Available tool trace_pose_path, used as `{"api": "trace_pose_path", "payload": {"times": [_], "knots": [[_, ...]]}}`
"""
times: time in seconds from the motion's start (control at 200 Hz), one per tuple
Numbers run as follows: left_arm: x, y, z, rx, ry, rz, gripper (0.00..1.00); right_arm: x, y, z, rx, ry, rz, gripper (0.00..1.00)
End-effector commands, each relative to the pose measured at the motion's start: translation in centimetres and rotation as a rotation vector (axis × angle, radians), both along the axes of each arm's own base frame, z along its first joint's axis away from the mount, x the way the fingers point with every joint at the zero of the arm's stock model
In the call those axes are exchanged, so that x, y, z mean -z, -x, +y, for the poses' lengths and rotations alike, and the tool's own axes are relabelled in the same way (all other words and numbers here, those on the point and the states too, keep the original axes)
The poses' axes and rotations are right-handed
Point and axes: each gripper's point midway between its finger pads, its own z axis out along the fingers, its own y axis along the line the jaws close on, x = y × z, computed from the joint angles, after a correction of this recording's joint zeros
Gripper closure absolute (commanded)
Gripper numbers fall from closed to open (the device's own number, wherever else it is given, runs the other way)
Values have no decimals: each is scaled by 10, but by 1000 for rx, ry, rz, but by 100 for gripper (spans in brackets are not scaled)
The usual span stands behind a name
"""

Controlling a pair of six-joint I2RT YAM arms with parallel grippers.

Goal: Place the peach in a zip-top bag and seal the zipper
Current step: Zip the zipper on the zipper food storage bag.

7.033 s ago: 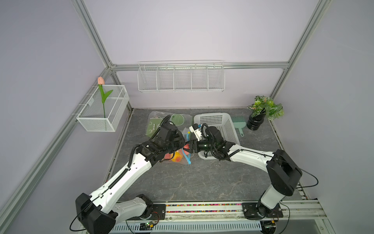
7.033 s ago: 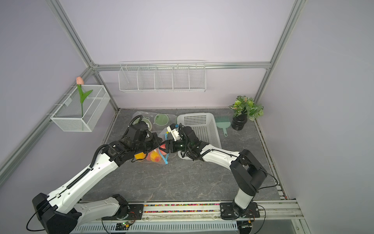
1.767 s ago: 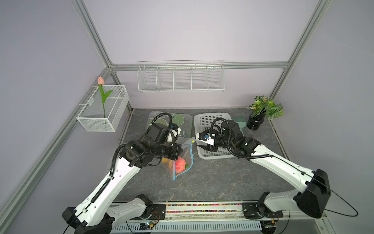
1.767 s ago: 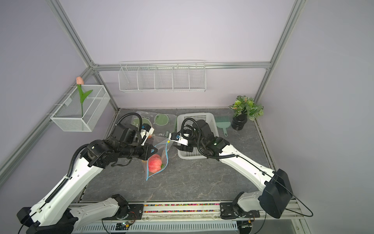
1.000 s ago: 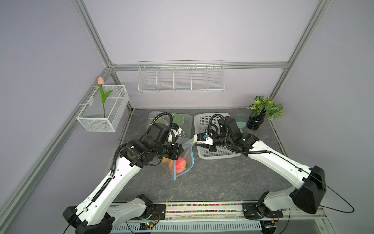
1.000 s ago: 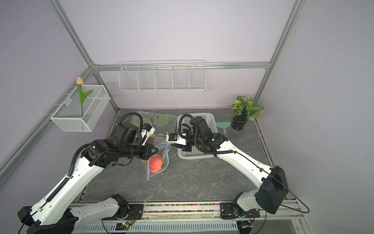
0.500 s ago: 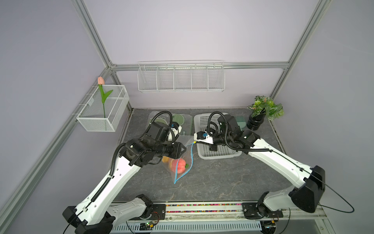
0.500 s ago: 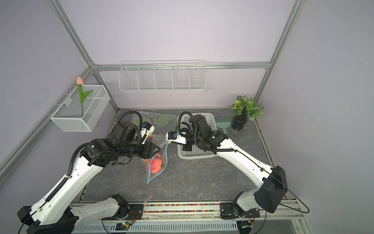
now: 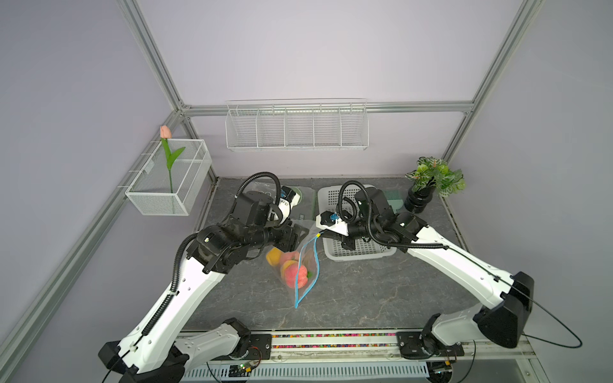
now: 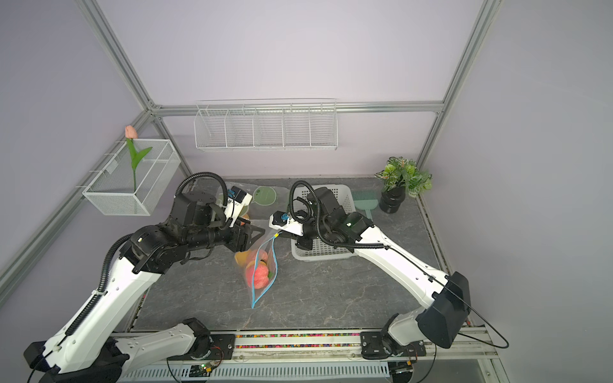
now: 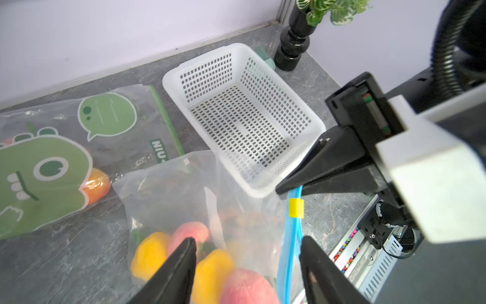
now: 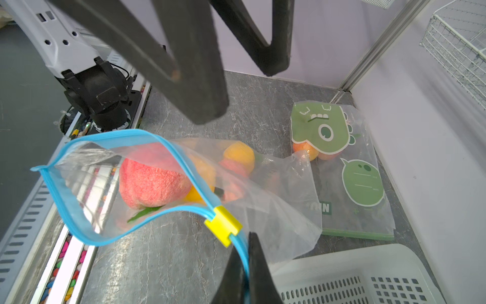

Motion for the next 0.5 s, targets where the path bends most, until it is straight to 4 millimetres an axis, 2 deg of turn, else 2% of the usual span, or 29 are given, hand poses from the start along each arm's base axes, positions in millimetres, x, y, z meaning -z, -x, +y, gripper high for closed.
{"api": "trace_pose_path", "payload": {"times": [0.0, 0.135, 0.415, 0.495], "knots": [[-3, 7, -19, 121, 36, -46, 35, -9, 6, 4, -14, -31, 46, 93], [5, 13, -31, 180, 26, -43, 35, -7, 5, 5, -6, -28, 60, 93], [14, 16, -37, 202, 11, -85, 37, -15, 8, 9, -14, -59, 89, 93], [19, 12, -34, 172, -19, -106, 40, -18, 9, 10, -19, -64, 104, 93]]}}
